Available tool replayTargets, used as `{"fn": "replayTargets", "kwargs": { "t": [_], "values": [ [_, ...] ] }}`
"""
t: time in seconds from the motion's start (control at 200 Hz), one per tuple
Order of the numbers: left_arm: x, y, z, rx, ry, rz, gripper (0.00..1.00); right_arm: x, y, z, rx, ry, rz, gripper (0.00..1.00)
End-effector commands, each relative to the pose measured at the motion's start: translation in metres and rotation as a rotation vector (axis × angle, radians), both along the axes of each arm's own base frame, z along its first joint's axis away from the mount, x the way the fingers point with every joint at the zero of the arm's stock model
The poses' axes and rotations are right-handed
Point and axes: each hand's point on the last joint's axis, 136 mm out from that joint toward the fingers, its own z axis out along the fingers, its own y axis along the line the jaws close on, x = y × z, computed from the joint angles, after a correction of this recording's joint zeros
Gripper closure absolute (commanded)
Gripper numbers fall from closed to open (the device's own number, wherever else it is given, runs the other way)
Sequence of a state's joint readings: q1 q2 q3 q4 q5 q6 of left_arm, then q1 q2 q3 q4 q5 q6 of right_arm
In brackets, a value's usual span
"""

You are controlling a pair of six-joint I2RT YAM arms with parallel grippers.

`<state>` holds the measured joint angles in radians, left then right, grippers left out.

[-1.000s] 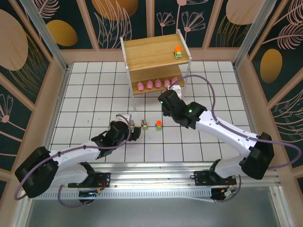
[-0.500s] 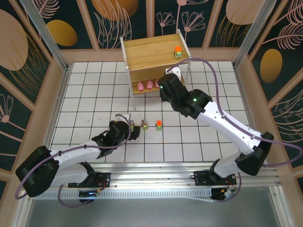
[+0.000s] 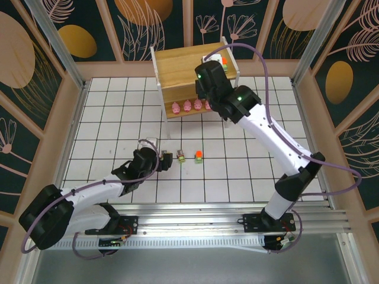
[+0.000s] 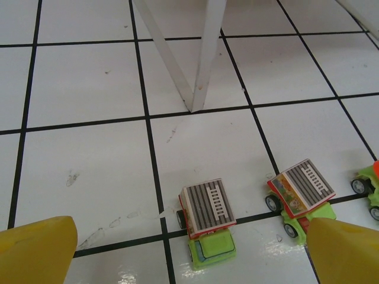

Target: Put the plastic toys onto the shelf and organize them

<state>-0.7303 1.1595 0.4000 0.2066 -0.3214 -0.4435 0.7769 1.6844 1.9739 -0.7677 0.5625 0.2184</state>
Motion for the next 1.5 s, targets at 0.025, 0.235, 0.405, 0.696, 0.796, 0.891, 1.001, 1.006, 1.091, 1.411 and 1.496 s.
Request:
{"fn": "replayTargets", "kwargs": {
  "t": [0.025,0.235,0.405,0.696,0.796,0.891,1.001,1.006,1.091,1.411,1.496],
  "values": [
    [0.0,-0.003,0.005,-0.073,0.0,-0.014,0.01,0.018,0.0,0.006,-0.02,0.002,0.021,0.81],
    [0.001,0.002,0.008,-0.124,0.001,-0.012,0.01,0.043,-0.002,0.005,-0.029,0.014,0.013,0.81],
    [0.003,0.005,0.007,-0.136,0.005,-0.007,0.01,0.056,-0.005,0.0,-0.045,0.03,0.005,0.81],
    [0.004,0.006,0.006,-0.14,0.009,-0.003,0.01,0.063,-0.01,-0.007,-0.045,0.049,0.004,0.8],
    [0.004,0.007,0.007,-0.139,0.007,-0.002,0.01,0.064,-0.011,-0.01,-0.048,0.055,0.002,0.8],
    [0.004,0.007,0.006,-0.136,0.008,-0.001,0.01,0.065,-0.012,-0.011,-0.046,0.059,0.005,0.79],
    [0.004,0.007,0.007,-0.134,0.005,0.001,0.01,0.066,-0.012,-0.013,-0.045,0.066,0.008,0.78],
    [0.004,0.008,0.007,-0.133,0.006,0.002,0.01,0.066,-0.012,-0.014,-0.046,0.066,0.008,0.78],
    [0.004,0.008,0.007,-0.131,0.005,0.004,0.01,0.066,-0.012,-0.016,-0.049,0.071,0.008,0.78],
    [0.005,0.009,0.007,-0.128,0.005,0.007,0.01,0.066,-0.012,-0.024,-0.053,0.089,0.013,0.77],
    [0.005,0.009,0.006,-0.126,0.005,0.008,0.01,0.066,-0.012,-0.026,-0.054,0.094,0.014,0.76]
  ]
}}
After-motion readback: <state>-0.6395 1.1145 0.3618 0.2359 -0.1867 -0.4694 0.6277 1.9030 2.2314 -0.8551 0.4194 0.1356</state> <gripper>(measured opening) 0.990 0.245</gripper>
